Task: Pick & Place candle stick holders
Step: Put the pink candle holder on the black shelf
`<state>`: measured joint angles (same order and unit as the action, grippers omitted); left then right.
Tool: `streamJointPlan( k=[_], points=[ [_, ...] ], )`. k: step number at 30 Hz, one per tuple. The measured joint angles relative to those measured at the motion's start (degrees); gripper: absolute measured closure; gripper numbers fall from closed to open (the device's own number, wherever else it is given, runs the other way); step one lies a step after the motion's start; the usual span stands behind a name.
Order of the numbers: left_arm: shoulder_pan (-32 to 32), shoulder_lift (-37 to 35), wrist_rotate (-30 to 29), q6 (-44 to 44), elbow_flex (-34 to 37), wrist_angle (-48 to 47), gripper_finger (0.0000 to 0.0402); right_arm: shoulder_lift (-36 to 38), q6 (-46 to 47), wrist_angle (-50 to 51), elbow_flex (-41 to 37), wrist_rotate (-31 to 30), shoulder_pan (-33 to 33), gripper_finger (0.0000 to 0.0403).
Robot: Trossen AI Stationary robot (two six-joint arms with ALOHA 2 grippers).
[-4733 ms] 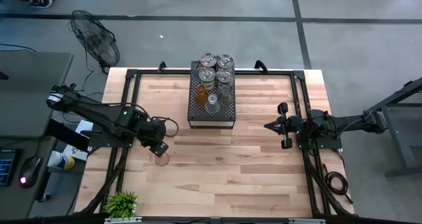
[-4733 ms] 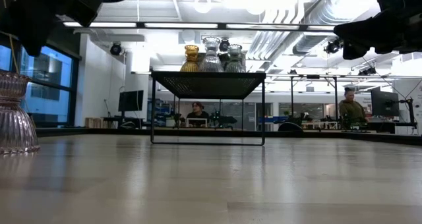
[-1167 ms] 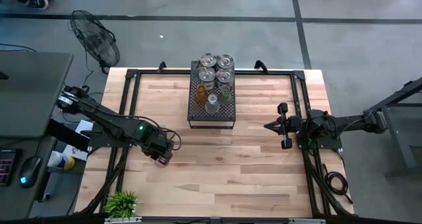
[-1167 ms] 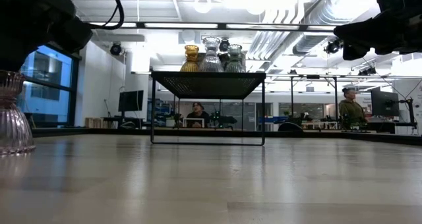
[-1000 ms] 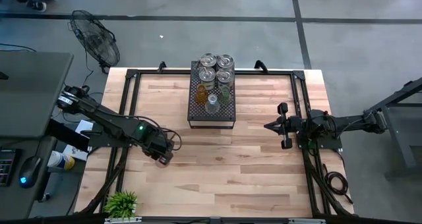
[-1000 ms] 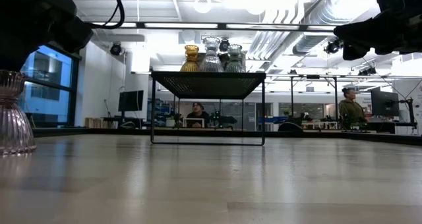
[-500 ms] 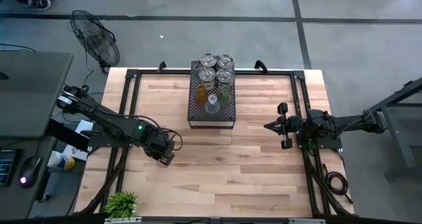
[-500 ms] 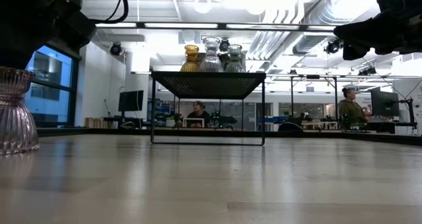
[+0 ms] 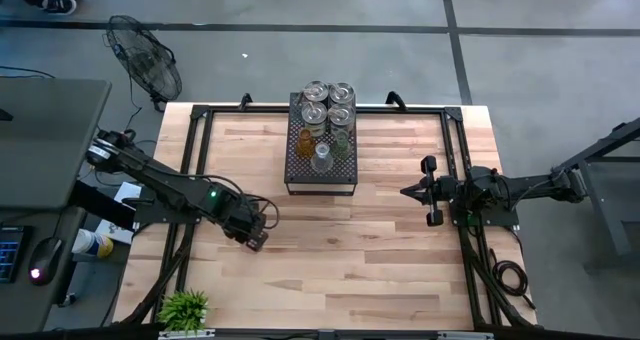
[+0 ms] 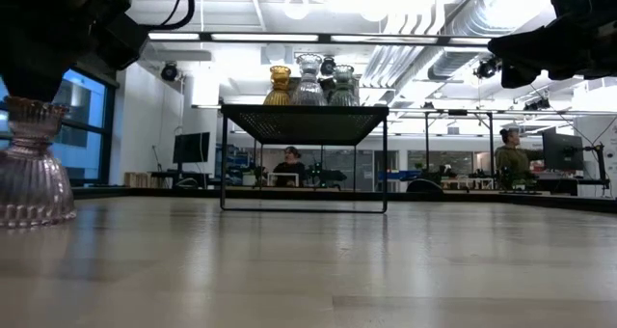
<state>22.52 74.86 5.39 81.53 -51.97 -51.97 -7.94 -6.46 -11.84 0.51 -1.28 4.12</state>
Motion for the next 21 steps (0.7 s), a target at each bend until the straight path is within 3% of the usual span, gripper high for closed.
streamJointPlan(
  k=[21],
  points=[
    [-0.07,0.09,-6.1,-1.64,-7.87,-1.08,0.0394,0.0,0.0,0.0,-0.02,-0.02,0.0,0.0402]
  ],
)
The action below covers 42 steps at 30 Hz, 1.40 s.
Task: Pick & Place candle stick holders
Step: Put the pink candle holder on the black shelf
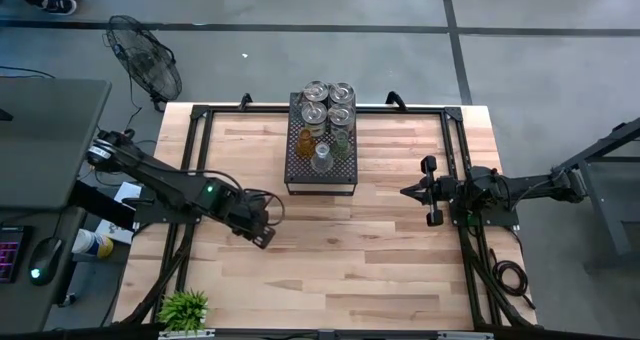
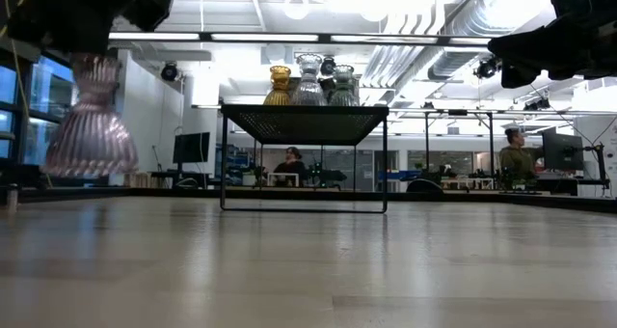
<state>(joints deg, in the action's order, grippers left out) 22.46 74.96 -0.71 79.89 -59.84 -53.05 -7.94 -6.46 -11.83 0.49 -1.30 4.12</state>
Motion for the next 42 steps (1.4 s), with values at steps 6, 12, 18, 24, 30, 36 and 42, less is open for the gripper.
streamJointPlan(
  k=[6,12,18,24,30,36,42],
  points=[
    [-2.47,-0.07,-0.19,-0.98,-5.48,-5.52,0.0394,0.0,0.0,0.01,0.0,0.0,0.0,0.0402],
    [-8.24,-0.09,0.37,-5.89,-11.08,-9.7,0.0394,0.0,0.0,0.0,0.0,0.0,0.02,0.0402],
    [-15.19,-0.09,0.86,-12.25,-16.1,-11.79,0.0394,0.0,0.0,0.0,0.0,0.0,0.0,0.0402],
    [-20.93,-0.09,1.38,-18.59,-21.97,-12.16,0.0394,0.0,0.0,0.0,0.01,0.0,0.01,0.0402],
    [-26.87,-0.11,1.56,-21.65,-25.78,-15.04,0.0394,0.0,0.0,0.0,0.02,0.0,0.0,0.0402],
    [-34.21,0.42,5.95,-24.24,-26.63,-13.92,0.0394,0.0,0.0,0.0,0.0,0.0,0.02,0.0402],
    [-39.16,3.35,10.45,-27.9,-26.64,-13.89,0.0394,0.0,0.0,0.02,0.0,0.0,0.02,0.0402]
  ],
)
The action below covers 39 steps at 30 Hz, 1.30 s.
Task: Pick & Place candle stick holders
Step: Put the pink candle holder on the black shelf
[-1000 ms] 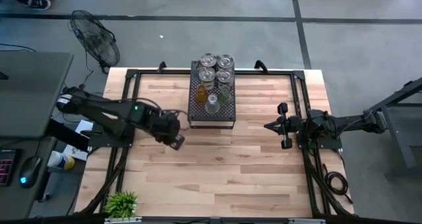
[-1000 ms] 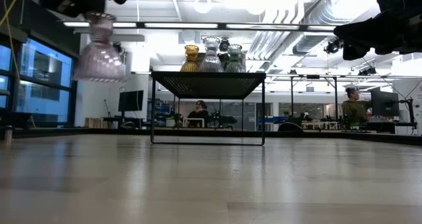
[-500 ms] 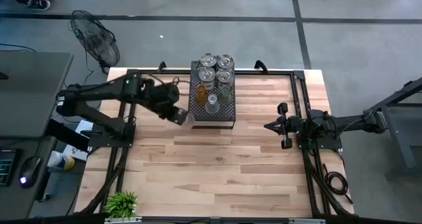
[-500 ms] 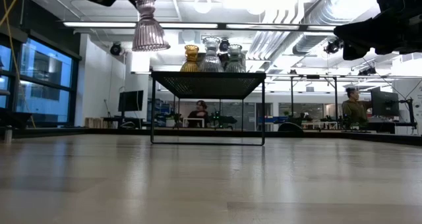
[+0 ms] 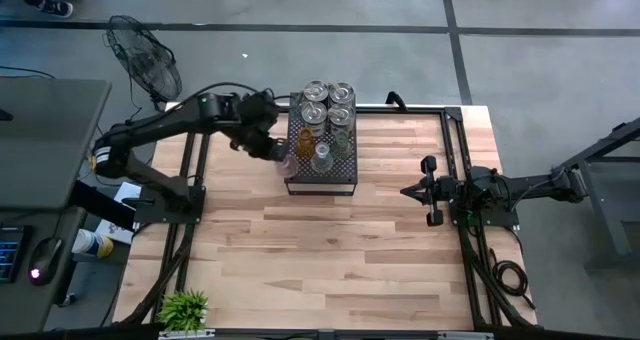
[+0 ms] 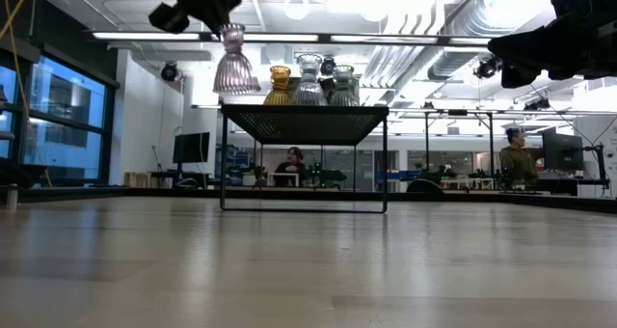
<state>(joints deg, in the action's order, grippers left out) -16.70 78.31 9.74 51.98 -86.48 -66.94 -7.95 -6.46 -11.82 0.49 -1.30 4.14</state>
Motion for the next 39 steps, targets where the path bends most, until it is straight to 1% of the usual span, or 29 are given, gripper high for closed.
streamJointPlan(
  k=[7,13,18,23,29,33,36,39],
  points=[
    [-2.59,3.66,3.75,-2.67,0.02,1.33,0.0394,-0.01,0.0,0.0,0.0,0.15,-0.02,0.0402],
    [-3.2,4.37,5.42,-2.66,0.02,4.27,0.0394,-0.02,0.0,0.0,0.0,0.17,-0.02,0.0402],
    [-3.32,4.34,4.27,-0.76,0.02,4.45,0.0394,0.0,0.0,0.01,0.0,0.2,0.0,0.0402],
    [-3.29,4.34,4.67,0.97,0.02,4.73,0.0394,-0.02,0.0,0.01,0.0,0.2,0.0,0.0402],
    [-3.29,4.34,4.72,2.52,0.02,7.64,0.0394,-0.02,0.0,0.02,0.0,0.2,-0.02,0.0402],
    [-3.29,4.34,5.25,3.24,0.02,7.08,0.0394,-0.02,0.0,0.02,0.0,0.2,0.0,0.0402],
    [-3.29,4.39,5.62,2.88,-1.93,4.78,0.0394,-0.02,0.0,0.02,0.0,0.22,0.0,0.0402],
    [-3.23,4.62,3.88,2.29,-5.04,3.07,0.0394,-0.02,0.0,0.02,0.0,0.22,-0.02,0.0402]
  ],
)
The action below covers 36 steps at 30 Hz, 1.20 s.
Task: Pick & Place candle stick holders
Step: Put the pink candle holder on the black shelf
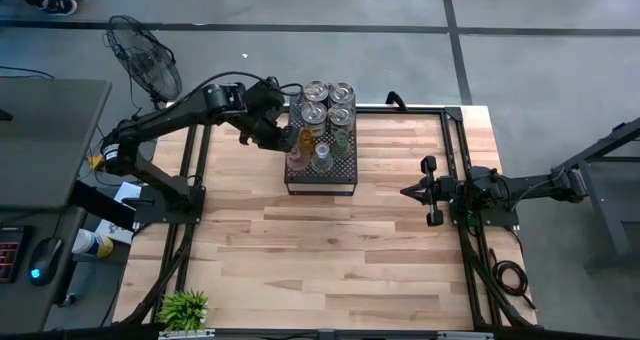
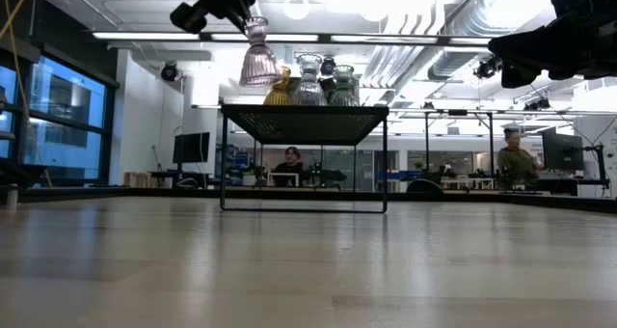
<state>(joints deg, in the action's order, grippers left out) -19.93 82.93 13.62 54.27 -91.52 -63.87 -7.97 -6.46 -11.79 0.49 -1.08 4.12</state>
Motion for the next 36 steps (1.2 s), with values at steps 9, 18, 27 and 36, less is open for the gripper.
streamJointPlan(
  k=[9,18,27,36],
  points=[
    [0.05,4.59,-0.19,-0.55,-3.87,-6.95,0.0394,0.02,0.0,0.04,0.01,0.02,0.01,0.0402],
    [0.05,9.29,2.83,-3.67,-4.25,-6.3,0.0394,-0.22,0.0,0.11,0.0,0.01,0.01,0.0402],
    [0.05,9.49,1.89,-3.42,-4.25,-5.5,0.0394,-0.26,0.0,0.15,0.0,0.0,0.0,0.0402],
    [-0.44,9.49,-0.66,-2.99,-4.25,-3.82,0.0394,-0.26,0.0,0.15,0.0,0.0,0.0,0.0402]
  ],
)
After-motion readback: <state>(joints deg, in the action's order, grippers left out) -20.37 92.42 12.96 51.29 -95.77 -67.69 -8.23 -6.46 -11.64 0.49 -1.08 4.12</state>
